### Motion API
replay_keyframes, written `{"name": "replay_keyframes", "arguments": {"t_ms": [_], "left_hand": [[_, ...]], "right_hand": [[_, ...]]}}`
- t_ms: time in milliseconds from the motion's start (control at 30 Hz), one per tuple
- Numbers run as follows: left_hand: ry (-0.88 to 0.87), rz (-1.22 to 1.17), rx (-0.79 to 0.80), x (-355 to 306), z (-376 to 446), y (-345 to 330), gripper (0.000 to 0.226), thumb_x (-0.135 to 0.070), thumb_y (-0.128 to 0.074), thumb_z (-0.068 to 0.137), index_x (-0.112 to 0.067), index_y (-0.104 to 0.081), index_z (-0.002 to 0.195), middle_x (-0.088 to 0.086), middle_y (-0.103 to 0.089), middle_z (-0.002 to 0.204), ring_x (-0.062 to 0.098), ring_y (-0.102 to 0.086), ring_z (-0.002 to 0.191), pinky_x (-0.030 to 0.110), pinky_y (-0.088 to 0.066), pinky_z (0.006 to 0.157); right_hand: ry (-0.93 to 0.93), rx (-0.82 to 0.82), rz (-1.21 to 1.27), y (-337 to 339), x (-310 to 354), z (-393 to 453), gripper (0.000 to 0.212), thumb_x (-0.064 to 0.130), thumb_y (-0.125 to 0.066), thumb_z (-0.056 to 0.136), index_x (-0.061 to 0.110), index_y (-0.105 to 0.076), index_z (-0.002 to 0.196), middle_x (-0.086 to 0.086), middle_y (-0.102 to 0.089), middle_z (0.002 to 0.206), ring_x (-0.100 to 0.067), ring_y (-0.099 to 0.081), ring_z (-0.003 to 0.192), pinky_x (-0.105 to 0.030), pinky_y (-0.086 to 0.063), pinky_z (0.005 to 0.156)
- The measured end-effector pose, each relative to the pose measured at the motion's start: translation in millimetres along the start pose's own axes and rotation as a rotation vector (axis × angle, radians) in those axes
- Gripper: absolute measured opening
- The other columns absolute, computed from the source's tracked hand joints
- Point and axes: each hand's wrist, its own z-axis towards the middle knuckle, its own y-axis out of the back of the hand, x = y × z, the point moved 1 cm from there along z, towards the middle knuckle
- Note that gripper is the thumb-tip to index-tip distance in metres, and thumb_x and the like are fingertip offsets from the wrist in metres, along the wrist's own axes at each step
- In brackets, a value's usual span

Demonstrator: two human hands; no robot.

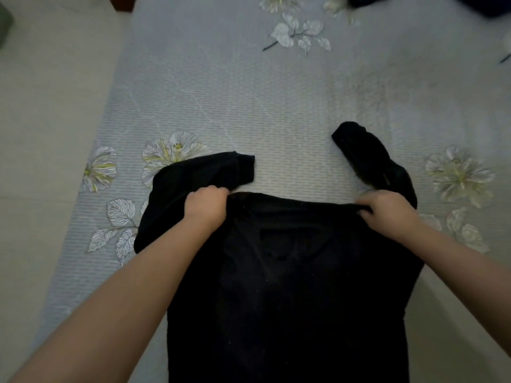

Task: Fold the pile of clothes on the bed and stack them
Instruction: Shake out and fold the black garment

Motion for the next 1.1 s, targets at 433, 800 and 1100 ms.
{"name": "replay_keyframes", "arguments": {"t_ms": [433, 800, 1100], "left_hand": [[-0.076, -0.573, -0.755, -14, -87, 254, 0.026, -0.003, -0.041, 0.091, -0.003, -0.061, 0.108, 0.02, -0.063, 0.102, 0.034, -0.055, 0.095, 0.028, -0.03, 0.069], [-0.211, -0.622, -1.088, -39, -293, 402, 0.023, -0.003, -0.039, 0.092, 0.0, -0.059, 0.104, 0.02, -0.06, 0.098, 0.03, -0.052, 0.09, 0.021, -0.026, 0.065], [-0.21, -0.55, -1.127, -24, -462, 402, 0.024, -0.005, -0.04, 0.093, 0.002, -0.06, 0.105, 0.021, -0.063, 0.105, 0.033, -0.055, 0.096, 0.026, -0.029, 0.068]], "right_hand": [[-0.125, -0.695, 0.342, 232, -6, -79, 0.021, 0.001, -0.049, 0.087, -0.005, -0.064, 0.101, -0.026, -0.064, 0.102, -0.038, -0.058, 0.095, -0.038, -0.04, 0.075], [-0.02, -1.121, 0.417, 394, 10, -272, 0.025, -0.005, -0.047, 0.084, -0.006, -0.064, 0.102, -0.026, -0.065, 0.104, -0.039, -0.058, 0.097, -0.038, -0.038, 0.081], [-0.07, -0.999, 0.361, 403, 49, -446, 0.025, 0.009, -0.046, 0.092, -0.004, -0.062, 0.106, -0.027, -0.063, 0.107, -0.04, -0.056, 0.1, -0.04, -0.042, 0.082]]}}
